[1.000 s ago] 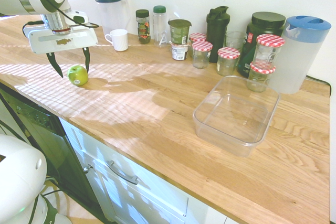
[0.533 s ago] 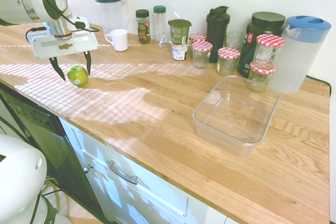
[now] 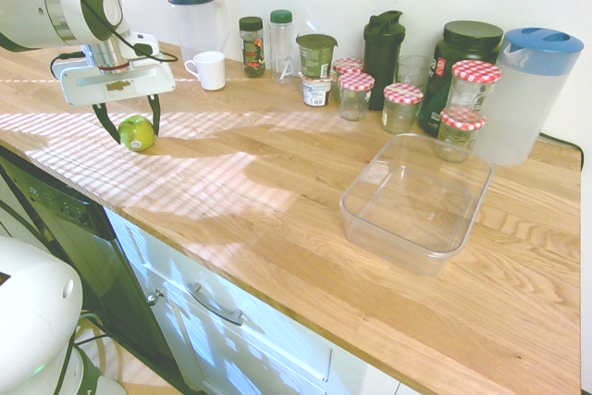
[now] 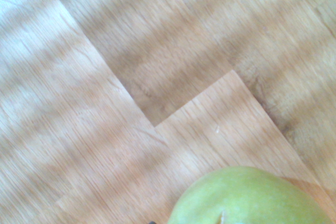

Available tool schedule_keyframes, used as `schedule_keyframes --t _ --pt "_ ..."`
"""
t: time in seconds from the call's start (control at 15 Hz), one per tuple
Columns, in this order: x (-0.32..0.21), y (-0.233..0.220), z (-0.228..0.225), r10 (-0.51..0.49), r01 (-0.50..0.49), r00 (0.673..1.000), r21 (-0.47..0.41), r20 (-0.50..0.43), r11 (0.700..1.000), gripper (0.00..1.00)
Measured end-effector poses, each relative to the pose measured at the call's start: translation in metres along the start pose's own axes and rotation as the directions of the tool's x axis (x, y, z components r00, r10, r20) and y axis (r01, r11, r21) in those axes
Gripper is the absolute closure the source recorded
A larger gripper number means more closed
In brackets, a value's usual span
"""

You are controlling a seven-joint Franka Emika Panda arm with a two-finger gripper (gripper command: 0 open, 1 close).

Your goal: Put the apple into the container

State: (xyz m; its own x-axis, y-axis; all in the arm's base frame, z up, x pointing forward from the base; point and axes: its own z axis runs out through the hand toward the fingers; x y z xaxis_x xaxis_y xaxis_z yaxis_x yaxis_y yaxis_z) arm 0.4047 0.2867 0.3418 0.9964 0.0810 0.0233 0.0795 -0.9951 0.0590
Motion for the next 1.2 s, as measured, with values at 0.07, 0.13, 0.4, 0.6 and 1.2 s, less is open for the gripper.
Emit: schedule_keyframes --t 0.07,0.13,0.4,0.6,1.2 --pt "0.000 0.000 0.000 0.003 -0.003 1.000 0.000 -0.001 1.000 1.00" --pt "0.000 0.000 -0.001 0.007 -0.007 1.000 0.000 -0.002 1.000 1.00" --pt "0.024 0.010 -0.032 0.103 -0.103 0.994 0.021 -0.019 0.994 1.00" --pt "0.050 0.064 -0.101 0.261 -0.260 0.965 0.032 -0.028 0.965 1.00" --pt "0.047 0.412 -0.135 0.805 -0.803 0.593 0.064 -0.015 0.593 1.00"
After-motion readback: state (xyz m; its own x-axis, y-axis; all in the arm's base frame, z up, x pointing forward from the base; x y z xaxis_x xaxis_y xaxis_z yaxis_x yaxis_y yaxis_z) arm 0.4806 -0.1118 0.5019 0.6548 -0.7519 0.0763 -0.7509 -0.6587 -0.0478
